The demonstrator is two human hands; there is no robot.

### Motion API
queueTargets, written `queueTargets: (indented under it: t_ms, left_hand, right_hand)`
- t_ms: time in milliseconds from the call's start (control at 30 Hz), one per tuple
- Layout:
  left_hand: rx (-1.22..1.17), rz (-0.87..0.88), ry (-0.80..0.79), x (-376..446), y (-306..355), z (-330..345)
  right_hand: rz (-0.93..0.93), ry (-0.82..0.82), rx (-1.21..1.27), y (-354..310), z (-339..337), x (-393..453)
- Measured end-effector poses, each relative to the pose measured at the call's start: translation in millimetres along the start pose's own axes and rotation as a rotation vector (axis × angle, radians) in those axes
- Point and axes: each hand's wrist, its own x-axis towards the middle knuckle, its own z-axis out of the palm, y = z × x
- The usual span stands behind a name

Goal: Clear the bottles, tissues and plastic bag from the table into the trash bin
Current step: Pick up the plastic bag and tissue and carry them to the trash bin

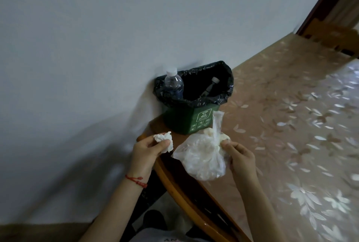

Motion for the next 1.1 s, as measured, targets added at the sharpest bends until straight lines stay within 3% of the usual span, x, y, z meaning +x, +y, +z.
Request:
queueTargets:
  t_ms: [367, 600, 833, 967, 1100]
  left_hand:
    - [-0.063, 0.049, -0.145, 44.4, 42.0, 31.4]
    - [0.002, 0.19, -0.205, 79.5, 81.3, 73.2]
    - [0.085, 0.214, -0.213, 112.8, 87.7, 99.4]
    - [0.061, 0.27, -0.24, 111.8, 92.9, 100.4]
    - [0.204, 0.385, -0.183, 104.2, 90.9, 85.4]
  right_hand:
    - [0.0, 0.109, 0.013, -3.9, -2.8, 12.9]
    - [-0.031, 0.145, 0.009, -2.9, -1.0, 13.5]
    - [-0.01, 0.154, 0.038, 0.2, -2.9, 16.8]
    - [-0.017, 0.179, 0.04, 0.9, -1.7, 19.2]
    - [-0.017, 0.187, 0.016, 2.6, 2.4, 22.6]
